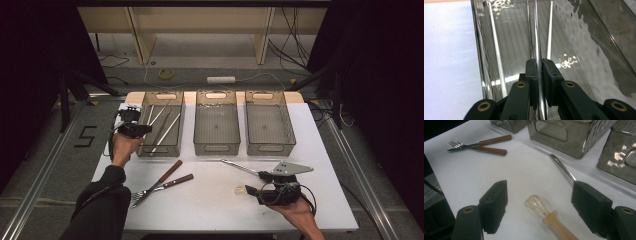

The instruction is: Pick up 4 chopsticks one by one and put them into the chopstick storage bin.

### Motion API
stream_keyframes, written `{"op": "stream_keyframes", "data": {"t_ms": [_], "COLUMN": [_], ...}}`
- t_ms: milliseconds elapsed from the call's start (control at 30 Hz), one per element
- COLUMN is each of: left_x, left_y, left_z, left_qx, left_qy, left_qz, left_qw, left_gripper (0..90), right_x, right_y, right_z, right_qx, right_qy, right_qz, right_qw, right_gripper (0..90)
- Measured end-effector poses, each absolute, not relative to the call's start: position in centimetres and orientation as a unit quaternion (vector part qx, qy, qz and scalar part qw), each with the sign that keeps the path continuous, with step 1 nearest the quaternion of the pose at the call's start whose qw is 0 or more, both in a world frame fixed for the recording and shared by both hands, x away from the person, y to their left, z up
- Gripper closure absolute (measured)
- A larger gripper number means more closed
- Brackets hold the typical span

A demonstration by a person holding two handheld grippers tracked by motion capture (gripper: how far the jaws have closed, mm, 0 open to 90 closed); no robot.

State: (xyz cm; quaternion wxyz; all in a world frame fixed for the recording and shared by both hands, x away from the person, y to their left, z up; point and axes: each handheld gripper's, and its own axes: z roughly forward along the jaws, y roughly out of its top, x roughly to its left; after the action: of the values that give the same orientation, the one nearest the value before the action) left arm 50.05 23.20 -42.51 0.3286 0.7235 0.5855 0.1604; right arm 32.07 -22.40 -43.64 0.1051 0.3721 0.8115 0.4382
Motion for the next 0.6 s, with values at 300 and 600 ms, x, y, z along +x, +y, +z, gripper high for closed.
{"op": "stream_keyframes", "data": {"t_ms": [300,600], "left_x": [48.6,44.9], "left_y": [23.5,22.4], "left_z": [-41.8,-40.9], "left_qx": [0.719,0.735], "left_qy": [0.576,0.535], "left_qz": [0.154,0.145], "left_qw": [0.358,0.391], "left_gripper": [64.8,43.4], "right_x": [32.1,32.3], "right_y": [-22.3,-22.4], "right_z": [-43.7,-43.5], "right_qx": [0.373,0.375], "right_qy": [0.811,0.809], "right_qz": [0.438,0.44], "right_qw": [0.106,0.108], "right_gripper": [30.3,30.6]}}
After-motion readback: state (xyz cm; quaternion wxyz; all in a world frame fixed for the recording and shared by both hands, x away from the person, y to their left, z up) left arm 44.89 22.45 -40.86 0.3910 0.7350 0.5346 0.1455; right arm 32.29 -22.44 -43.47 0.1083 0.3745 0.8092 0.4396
